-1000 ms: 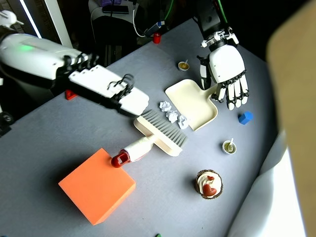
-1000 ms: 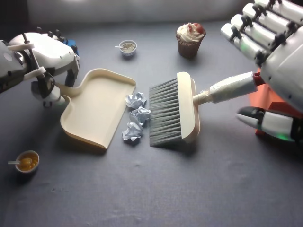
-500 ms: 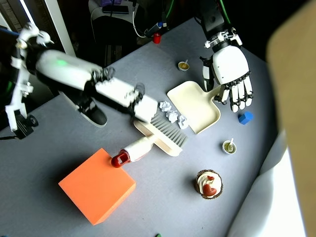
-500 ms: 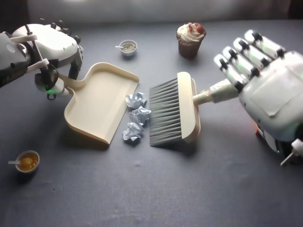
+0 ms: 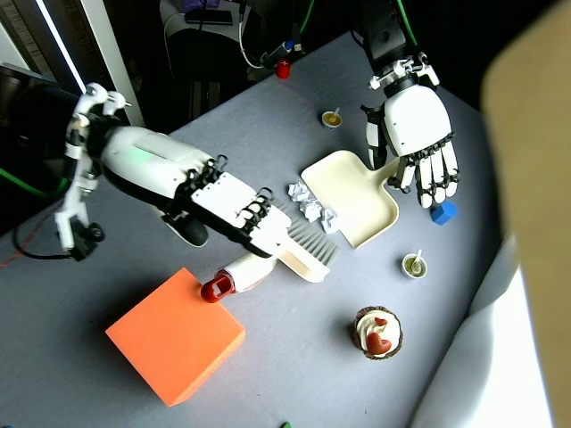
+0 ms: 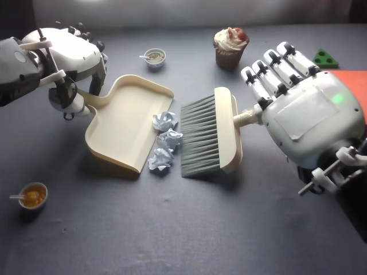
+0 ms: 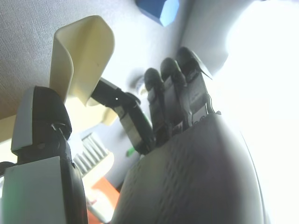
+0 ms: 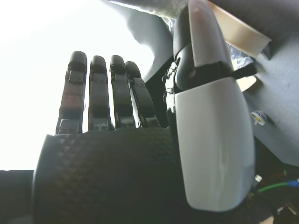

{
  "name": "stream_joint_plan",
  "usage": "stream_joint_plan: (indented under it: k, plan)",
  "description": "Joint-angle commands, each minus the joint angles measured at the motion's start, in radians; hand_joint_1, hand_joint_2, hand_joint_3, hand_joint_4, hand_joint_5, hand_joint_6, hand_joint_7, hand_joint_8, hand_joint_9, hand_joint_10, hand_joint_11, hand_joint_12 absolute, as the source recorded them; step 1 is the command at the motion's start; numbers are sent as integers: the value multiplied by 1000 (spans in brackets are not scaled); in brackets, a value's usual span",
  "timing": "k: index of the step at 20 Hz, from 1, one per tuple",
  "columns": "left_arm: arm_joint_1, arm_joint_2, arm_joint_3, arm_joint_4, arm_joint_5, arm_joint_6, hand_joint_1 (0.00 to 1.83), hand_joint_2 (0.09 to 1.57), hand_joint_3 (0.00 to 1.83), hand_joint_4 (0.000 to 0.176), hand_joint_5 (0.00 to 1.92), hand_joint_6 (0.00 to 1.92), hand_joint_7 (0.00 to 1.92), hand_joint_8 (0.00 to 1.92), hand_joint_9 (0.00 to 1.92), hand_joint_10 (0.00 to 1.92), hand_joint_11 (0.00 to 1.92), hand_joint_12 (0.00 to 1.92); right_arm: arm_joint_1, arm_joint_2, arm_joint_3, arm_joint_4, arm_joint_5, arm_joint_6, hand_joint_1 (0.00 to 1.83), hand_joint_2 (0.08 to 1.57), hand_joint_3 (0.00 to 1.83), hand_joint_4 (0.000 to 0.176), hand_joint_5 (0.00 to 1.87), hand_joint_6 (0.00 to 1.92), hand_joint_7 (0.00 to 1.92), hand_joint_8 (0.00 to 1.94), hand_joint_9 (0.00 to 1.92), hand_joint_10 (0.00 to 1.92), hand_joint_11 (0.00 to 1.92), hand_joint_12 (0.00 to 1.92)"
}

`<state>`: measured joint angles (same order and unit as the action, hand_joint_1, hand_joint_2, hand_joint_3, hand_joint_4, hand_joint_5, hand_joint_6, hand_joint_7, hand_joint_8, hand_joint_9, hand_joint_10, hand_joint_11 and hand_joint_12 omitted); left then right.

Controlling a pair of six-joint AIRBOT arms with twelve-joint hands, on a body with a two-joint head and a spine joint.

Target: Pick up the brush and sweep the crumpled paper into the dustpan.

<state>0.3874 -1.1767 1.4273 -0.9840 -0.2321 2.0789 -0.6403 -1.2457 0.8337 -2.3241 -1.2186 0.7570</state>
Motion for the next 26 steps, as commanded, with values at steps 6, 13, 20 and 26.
stream_joint_plan:
  k: [6,13,20,26]
  plan:
    - [-14,11,8,19,-65,7,1116,1094,0,0,1036,887,361,6,258,6,27,488,2,-61,90,-78,-108,1,1189,1086,11,0,230,6,248,7,211,3,207,23]
    - [-15,17,10,16,-53,7,1126,1111,2,0,995,951,334,1,227,1,1,474,-2,-116,199,-46,-100,10,1206,1093,1,0,236,3,242,7,218,7,227,27]
    - [-12,31,12,16,-44,7,1109,1109,1,0,1001,943,360,0,262,2,16,500,-19,-188,264,-68,-80,24,1186,1078,0,0,245,9,244,3,220,3,231,25]
    - [-13,36,12,15,-41,7,1114,1113,1,0,992,957,337,0,227,1,0,475,-19,-199,296,-74,-68,24,1197,1063,0,0,256,3,268,7,232,5,249,30]
